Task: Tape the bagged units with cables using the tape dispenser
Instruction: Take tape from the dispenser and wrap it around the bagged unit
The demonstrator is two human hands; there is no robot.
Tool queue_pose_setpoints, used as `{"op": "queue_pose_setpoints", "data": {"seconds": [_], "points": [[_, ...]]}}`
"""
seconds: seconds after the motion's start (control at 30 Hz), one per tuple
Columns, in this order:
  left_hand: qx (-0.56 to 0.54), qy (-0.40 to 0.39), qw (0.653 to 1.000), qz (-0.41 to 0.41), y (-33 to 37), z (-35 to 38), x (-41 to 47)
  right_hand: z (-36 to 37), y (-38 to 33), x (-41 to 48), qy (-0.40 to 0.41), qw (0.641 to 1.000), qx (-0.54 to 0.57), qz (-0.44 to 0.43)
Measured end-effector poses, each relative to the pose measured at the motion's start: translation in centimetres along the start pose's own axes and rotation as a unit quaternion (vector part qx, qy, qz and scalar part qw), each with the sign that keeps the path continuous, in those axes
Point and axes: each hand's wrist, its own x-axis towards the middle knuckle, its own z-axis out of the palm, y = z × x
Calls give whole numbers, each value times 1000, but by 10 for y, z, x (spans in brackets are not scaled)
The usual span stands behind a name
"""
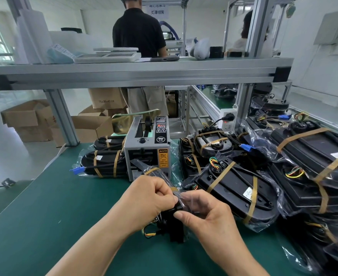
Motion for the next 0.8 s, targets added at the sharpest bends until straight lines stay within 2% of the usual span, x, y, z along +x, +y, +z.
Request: {"op": "queue_pose_setpoints", "data": {"seconds": [0.13,0.33,0.43,0.53,0.67,0.8], "points": [[-17,69,997,-38,-9,6,-4,0,3,0,7,1000,1,5],[-72,121,988,-67,-14,18,-4,-1,3,1,-5,1000,-6,11],[-61,108,991,-55,-14,17,-3,-1,3,1,-5,1000,-10,14],[-52,59,996,-40,-15,13,-5,-2,3,1,4,1000,3,18],[-96,24,994,-38,-17,2,-2,-2,4,1,3,1000,-4,18],[-134,46,989,-39,-22,1,0,-3,2,0,-11,999,-38,13]]}}
